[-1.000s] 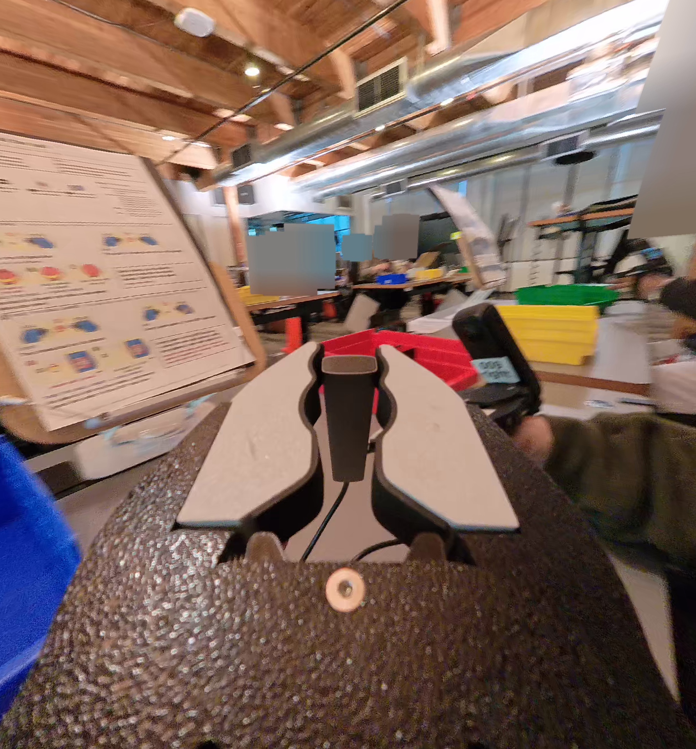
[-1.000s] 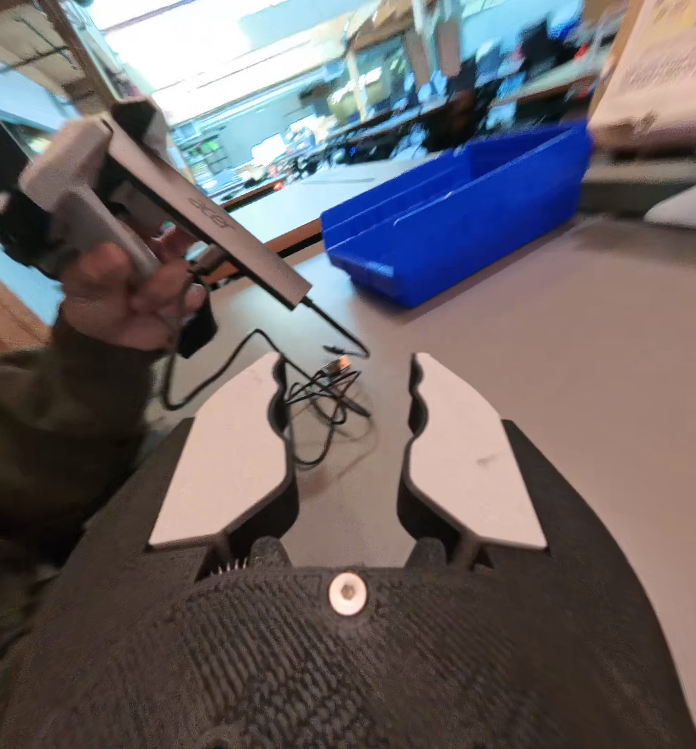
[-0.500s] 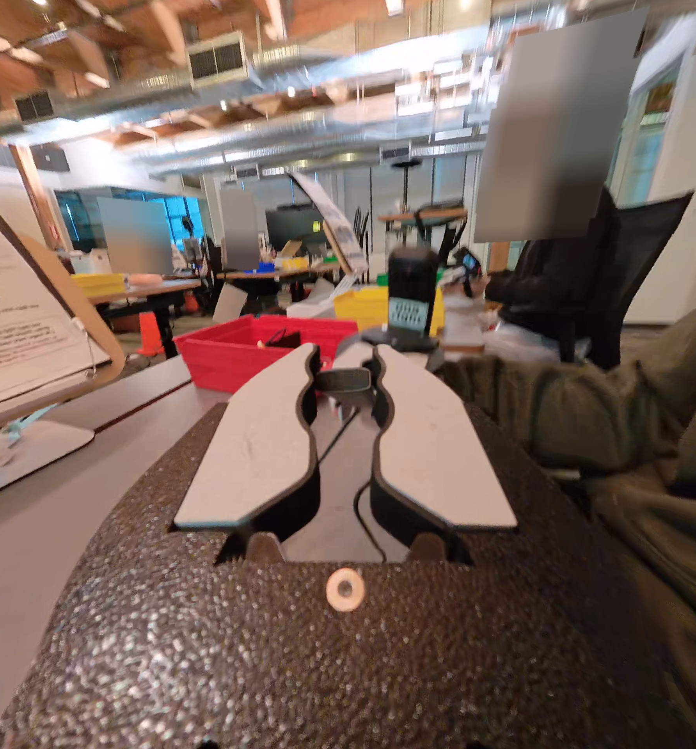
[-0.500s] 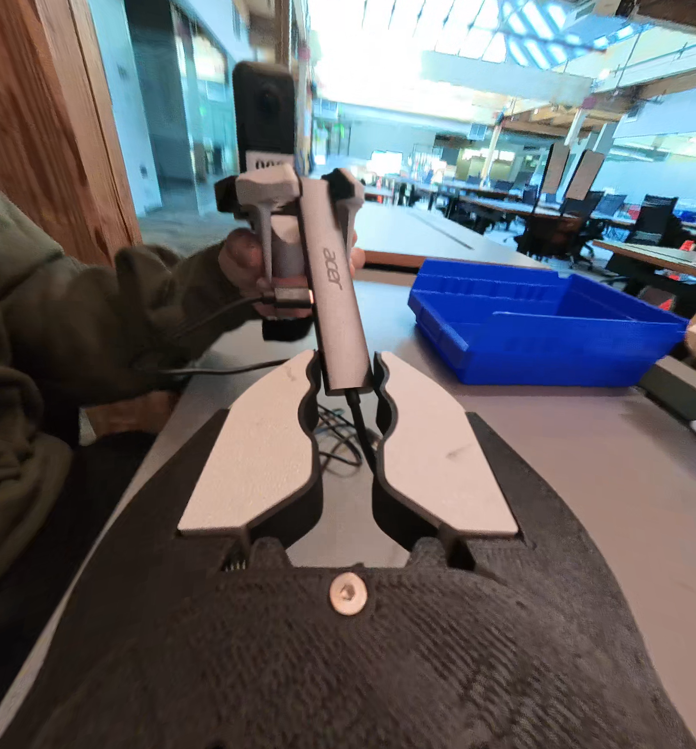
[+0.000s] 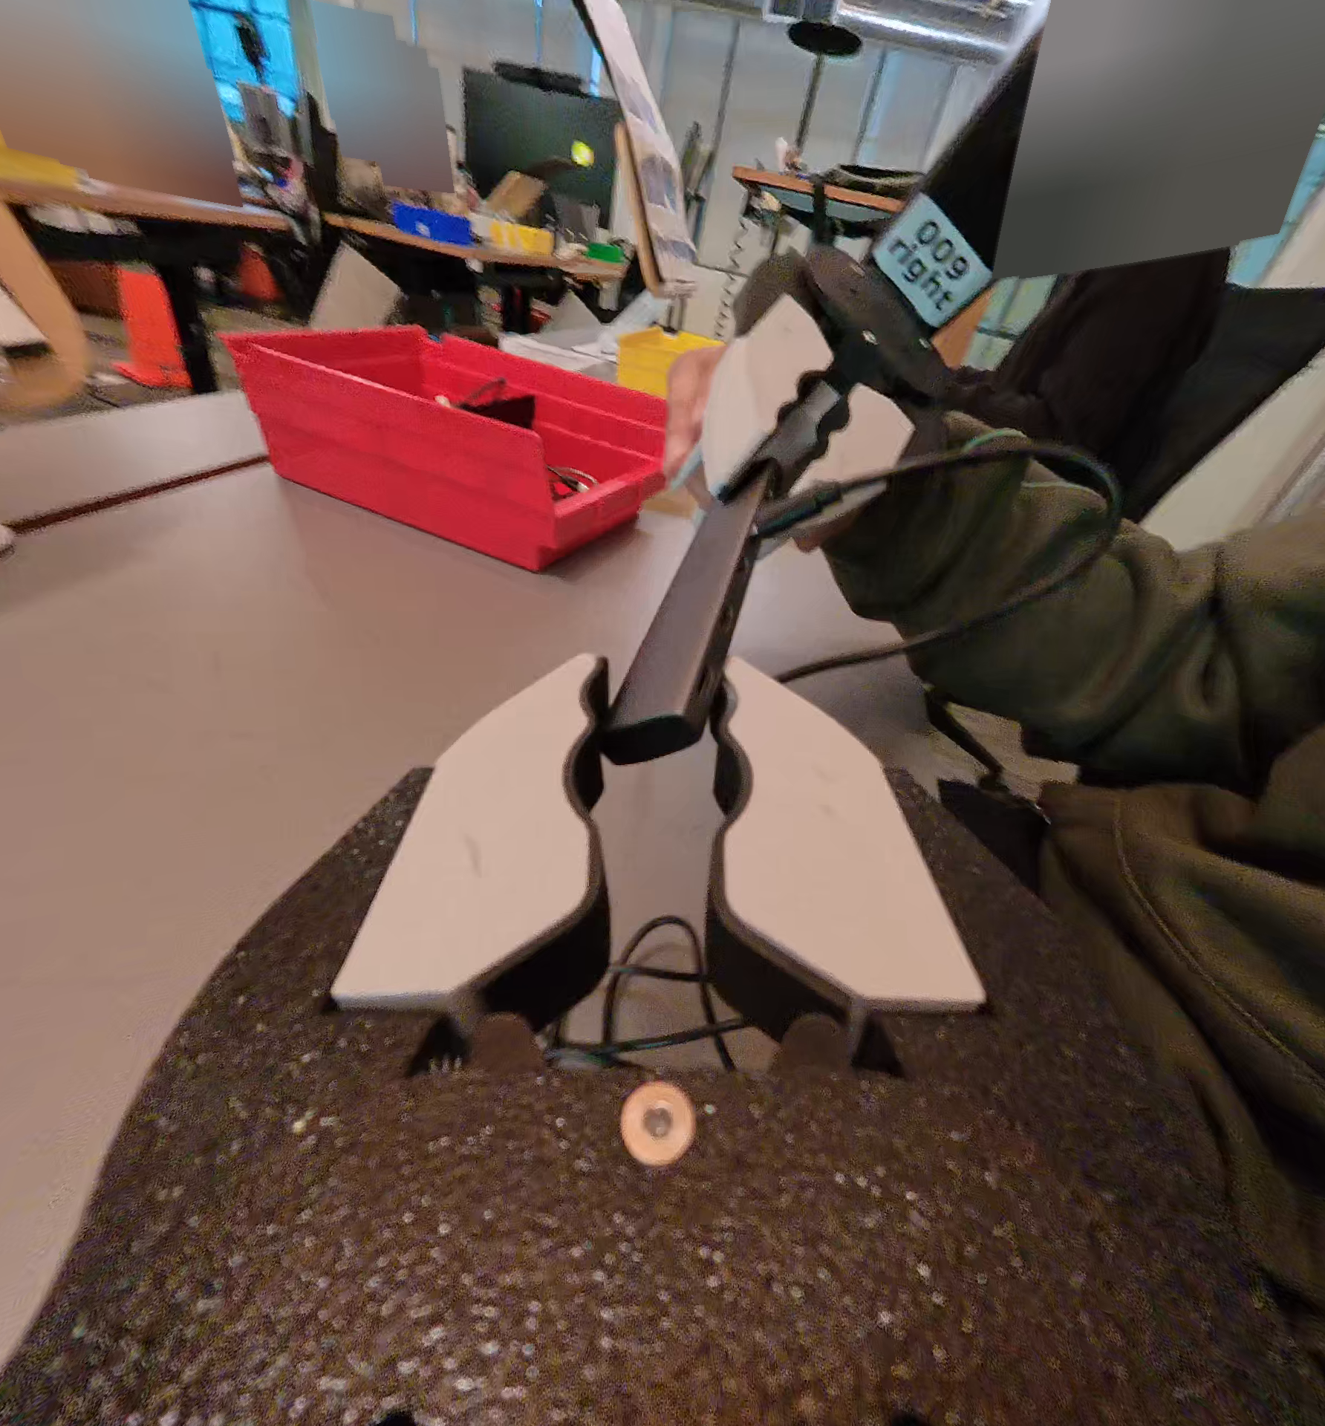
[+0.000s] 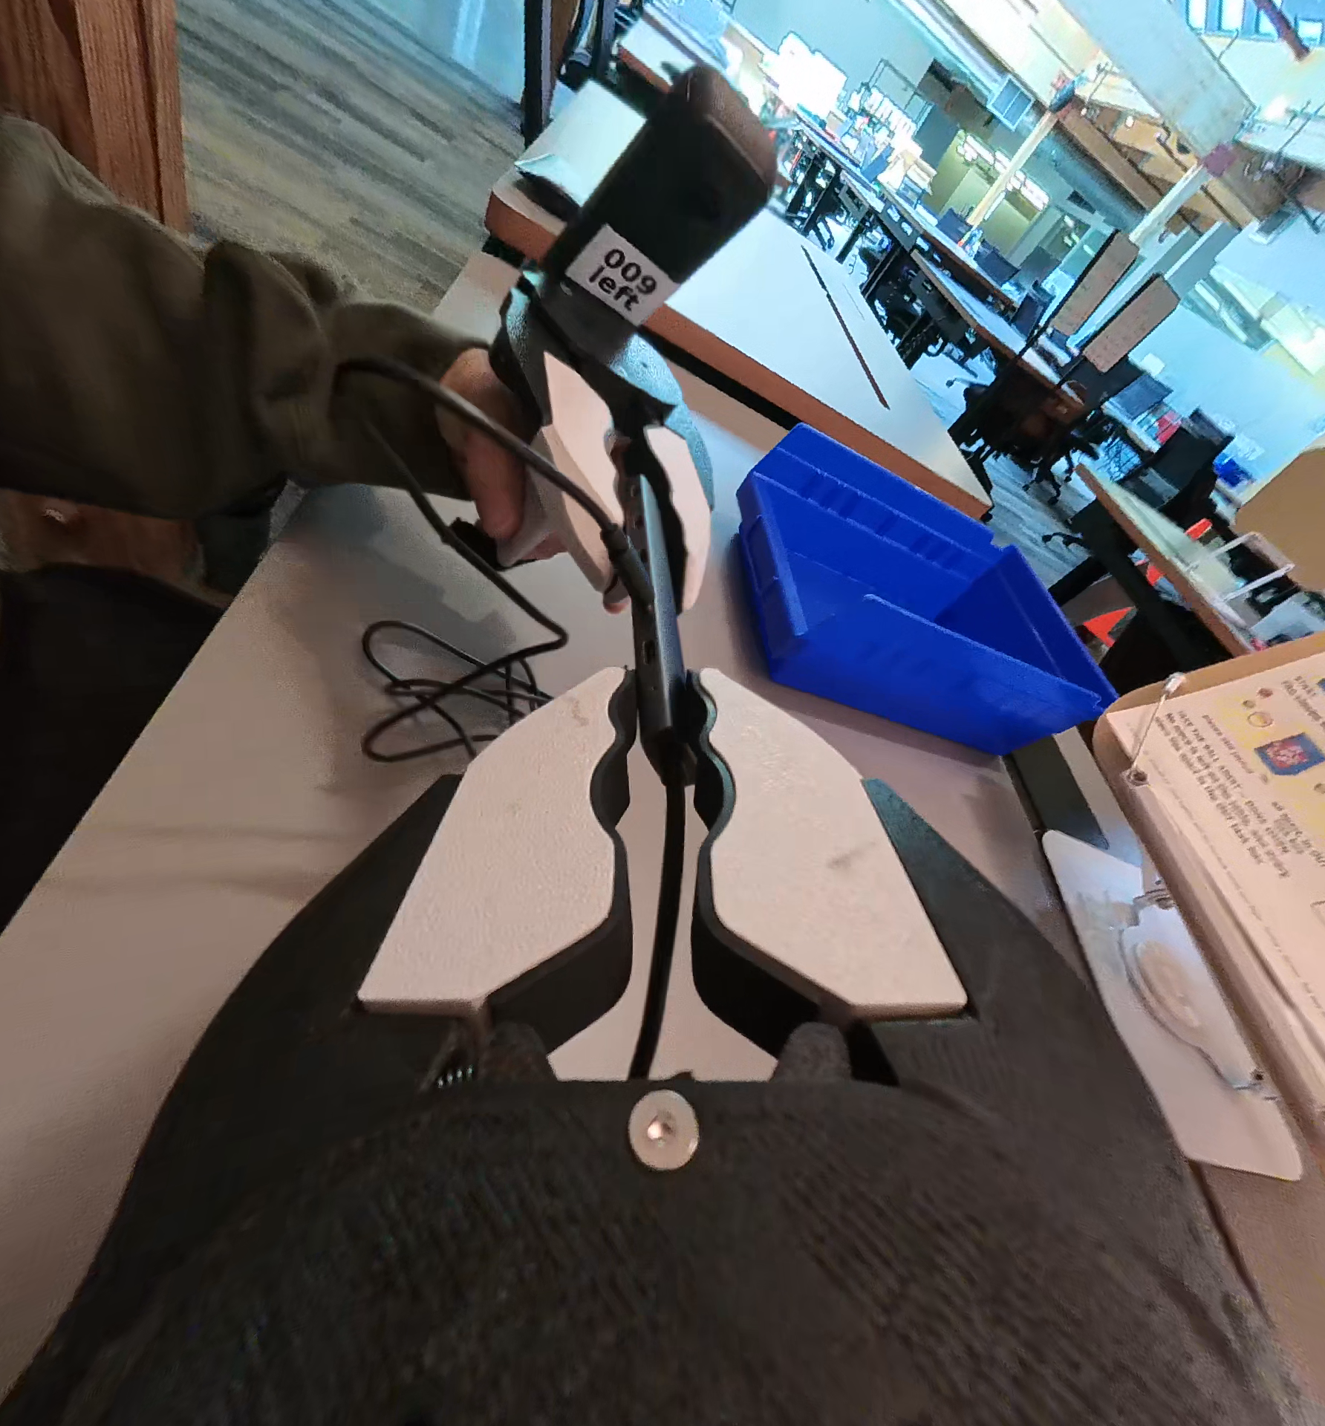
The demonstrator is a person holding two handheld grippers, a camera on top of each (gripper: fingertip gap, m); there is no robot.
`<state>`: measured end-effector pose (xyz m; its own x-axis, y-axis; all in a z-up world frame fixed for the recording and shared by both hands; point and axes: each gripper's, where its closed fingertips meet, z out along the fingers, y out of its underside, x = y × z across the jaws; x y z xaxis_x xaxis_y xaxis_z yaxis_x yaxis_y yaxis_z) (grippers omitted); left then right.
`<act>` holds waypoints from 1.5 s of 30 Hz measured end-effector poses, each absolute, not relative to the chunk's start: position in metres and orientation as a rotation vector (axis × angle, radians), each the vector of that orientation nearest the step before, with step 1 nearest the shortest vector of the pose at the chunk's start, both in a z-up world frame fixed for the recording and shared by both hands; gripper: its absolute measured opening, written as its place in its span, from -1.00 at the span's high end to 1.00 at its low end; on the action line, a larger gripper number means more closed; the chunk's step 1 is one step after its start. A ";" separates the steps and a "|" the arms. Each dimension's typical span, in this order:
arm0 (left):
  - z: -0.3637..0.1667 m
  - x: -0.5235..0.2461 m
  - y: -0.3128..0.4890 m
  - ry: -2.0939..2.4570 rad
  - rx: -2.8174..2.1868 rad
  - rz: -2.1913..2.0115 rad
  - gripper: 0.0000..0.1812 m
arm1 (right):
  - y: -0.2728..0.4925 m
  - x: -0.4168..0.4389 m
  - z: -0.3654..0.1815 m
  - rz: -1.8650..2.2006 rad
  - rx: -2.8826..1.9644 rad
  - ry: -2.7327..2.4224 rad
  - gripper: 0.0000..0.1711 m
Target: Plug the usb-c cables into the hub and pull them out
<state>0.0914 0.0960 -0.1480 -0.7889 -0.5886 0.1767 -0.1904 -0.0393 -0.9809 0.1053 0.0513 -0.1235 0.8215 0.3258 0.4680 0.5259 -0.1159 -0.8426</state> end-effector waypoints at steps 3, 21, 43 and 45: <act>-0.157 0.092 0.096 1.984 -0.757 -1.804 0.88 | 0.053 0.116 -0.127 -0.143 -1.733 -0.532 0.82; -0.142 0.089 0.094 1.934 -0.425 -1.358 0.91 | 0.056 0.132 -0.137 -0.700 -1.796 -0.701 0.83; -0.134 0.093 0.072 1.867 -0.734 -1.908 0.73 | 0.057 0.144 -0.116 -1.450 -1.619 -1.175 0.90; -0.137 0.094 0.071 1.887 -0.736 -1.887 0.73 | 0.057 0.146 -0.119 -1.436 -1.628 -1.173 0.90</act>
<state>0.0940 0.0708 -0.1368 -0.7944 -0.5988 0.1016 -0.1016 -0.0339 -0.9943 0.1462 0.0568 -0.1188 -0.0058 0.1953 0.9807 0.9222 -0.3782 0.0807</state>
